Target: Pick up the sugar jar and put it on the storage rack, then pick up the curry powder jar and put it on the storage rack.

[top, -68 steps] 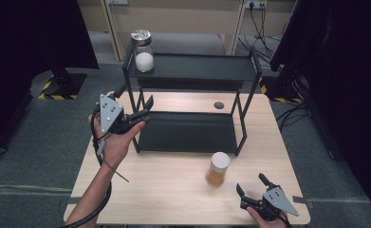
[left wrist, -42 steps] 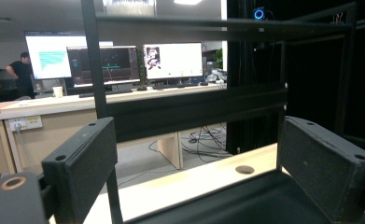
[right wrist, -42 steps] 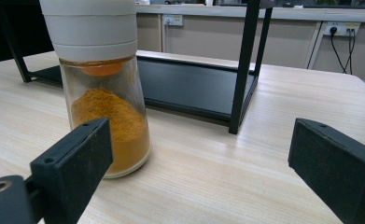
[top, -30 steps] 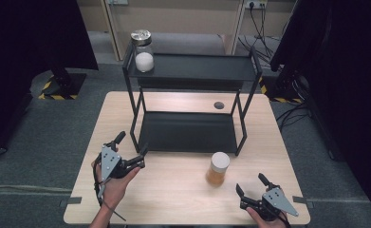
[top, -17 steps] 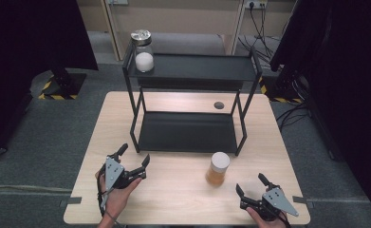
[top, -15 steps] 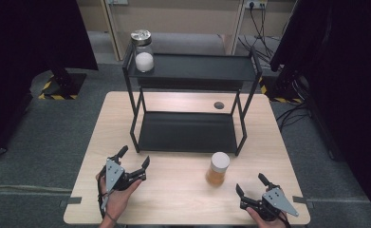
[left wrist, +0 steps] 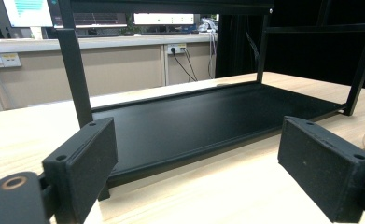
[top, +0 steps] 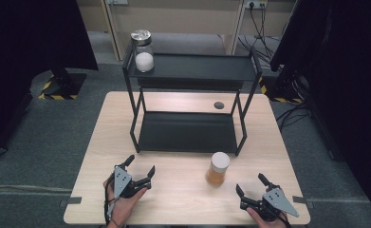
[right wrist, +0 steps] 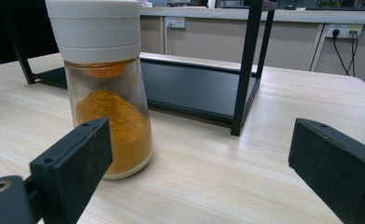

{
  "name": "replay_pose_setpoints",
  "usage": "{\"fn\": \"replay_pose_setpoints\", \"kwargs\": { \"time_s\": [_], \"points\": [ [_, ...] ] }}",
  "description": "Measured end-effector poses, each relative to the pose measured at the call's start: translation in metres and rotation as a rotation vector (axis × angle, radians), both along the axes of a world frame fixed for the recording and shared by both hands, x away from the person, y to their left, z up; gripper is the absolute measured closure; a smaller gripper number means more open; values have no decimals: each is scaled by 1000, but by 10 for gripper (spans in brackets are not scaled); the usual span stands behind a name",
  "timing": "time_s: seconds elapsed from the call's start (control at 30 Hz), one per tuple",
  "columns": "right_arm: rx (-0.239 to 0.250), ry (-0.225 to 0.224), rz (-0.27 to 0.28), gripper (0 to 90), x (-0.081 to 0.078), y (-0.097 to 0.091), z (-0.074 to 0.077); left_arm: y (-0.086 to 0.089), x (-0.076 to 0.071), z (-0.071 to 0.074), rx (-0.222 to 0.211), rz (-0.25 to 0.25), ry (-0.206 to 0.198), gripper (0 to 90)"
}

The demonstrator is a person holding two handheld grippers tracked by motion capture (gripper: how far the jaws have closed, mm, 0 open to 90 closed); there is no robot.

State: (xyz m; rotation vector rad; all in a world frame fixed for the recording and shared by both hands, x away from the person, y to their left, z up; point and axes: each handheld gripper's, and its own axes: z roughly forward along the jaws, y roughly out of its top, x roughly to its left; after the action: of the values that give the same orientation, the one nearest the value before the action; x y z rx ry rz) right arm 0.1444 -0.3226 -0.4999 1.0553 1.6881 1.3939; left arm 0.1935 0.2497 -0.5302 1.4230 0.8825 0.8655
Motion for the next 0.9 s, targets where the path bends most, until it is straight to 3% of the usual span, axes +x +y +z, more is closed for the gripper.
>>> {"fn": "replay_pose_setpoints", "kwargs": {
  "time_s": [0.27, 0.5, 0.73, 0.9],
  "points": [
    [-2, 5, 10, 65, 0, 1, 1, 2, 0, -2, -25, 4, 1, 109],
    [31, -27, 124, 67, 6, 7, 11, 3, 0, -2, -27, 1, 4, 106],
    [13, -51, 196, 76, 21, 21, 25, 3, -1, -1, -24, 0, 3, 105],
    [5, -40, 203, 98, 41, 33, 32, 4, 0, -1, -28, -1, 10, 105]
  ]
}}
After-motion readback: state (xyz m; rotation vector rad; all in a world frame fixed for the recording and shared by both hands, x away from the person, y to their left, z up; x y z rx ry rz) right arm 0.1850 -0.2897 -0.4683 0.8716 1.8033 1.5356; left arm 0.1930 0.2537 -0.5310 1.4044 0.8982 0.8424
